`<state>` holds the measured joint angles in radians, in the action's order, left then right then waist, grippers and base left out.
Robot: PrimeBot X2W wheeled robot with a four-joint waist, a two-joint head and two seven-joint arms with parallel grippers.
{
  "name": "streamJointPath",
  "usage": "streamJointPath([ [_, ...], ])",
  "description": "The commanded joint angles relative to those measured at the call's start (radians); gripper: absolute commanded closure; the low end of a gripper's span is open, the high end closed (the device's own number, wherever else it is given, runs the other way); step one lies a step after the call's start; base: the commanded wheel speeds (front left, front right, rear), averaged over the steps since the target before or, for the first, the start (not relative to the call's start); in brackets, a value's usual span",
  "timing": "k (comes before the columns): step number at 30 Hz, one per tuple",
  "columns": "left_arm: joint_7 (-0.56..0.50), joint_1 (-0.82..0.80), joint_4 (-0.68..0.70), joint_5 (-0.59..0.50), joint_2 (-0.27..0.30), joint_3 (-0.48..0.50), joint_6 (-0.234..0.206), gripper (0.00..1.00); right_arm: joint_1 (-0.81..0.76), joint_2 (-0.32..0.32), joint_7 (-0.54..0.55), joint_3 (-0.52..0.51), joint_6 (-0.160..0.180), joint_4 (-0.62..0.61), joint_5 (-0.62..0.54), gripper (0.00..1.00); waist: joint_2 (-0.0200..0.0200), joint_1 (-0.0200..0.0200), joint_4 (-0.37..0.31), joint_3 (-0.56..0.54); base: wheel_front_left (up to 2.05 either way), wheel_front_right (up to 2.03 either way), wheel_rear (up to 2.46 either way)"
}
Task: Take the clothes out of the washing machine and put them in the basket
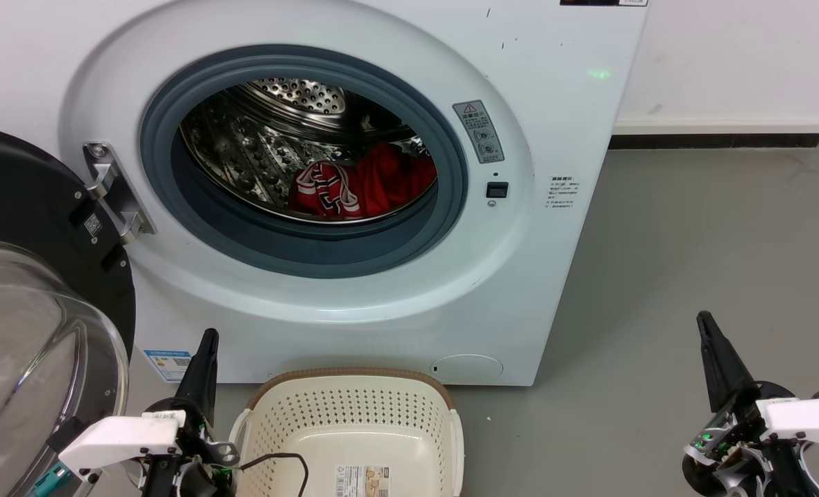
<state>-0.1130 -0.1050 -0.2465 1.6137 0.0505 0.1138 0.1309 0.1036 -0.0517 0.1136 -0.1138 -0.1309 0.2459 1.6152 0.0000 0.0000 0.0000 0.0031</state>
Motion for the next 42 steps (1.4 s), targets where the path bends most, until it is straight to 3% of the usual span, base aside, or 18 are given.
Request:
streamJointPath([
  [1, -0.002, -0.009, 0.0, -0.002, -0.001, 0.001, 0.002, 1.0, 0.012, 0.002, 0.0, 0.0, 0.0, 0.001, -0.005, 1.0, 0.0, 0.0, 0.0, 0.0, 0.0, 0.0, 0.0],
  [33, 0.0, 0.0, 0.0, 0.0, 0.0, 0.0, 0.0, 1.0, 0.0, 0.0, 0.0, 0.0, 0.0, 0.0, 0.0, 1.0, 0.0, 0.0, 0.0, 0.0, 0.0, 0.0, 0.0],
  [34, 0.001, 0.002, -0.004, 0.0, 0.0, -0.001, 0.0, 0.0, -0.002, 0.0, -0.001, 0.001, 0.0, 0.003, 0.0, 0.0, 0.0, 0.0, 0.0, 0.0, 0.0, 0.0, 0.0],
  [42, 0.048, 0.0, 0.005, -0.006, -0.001, -0.055, 0.0, 0.0, -0.026, 0.0, -0.048, 0.03, 0.0, -0.021, -0.046, 0.0, 0.0, 0.0, 0.0, 0.001, 0.0, 0.0, 0.0],
])
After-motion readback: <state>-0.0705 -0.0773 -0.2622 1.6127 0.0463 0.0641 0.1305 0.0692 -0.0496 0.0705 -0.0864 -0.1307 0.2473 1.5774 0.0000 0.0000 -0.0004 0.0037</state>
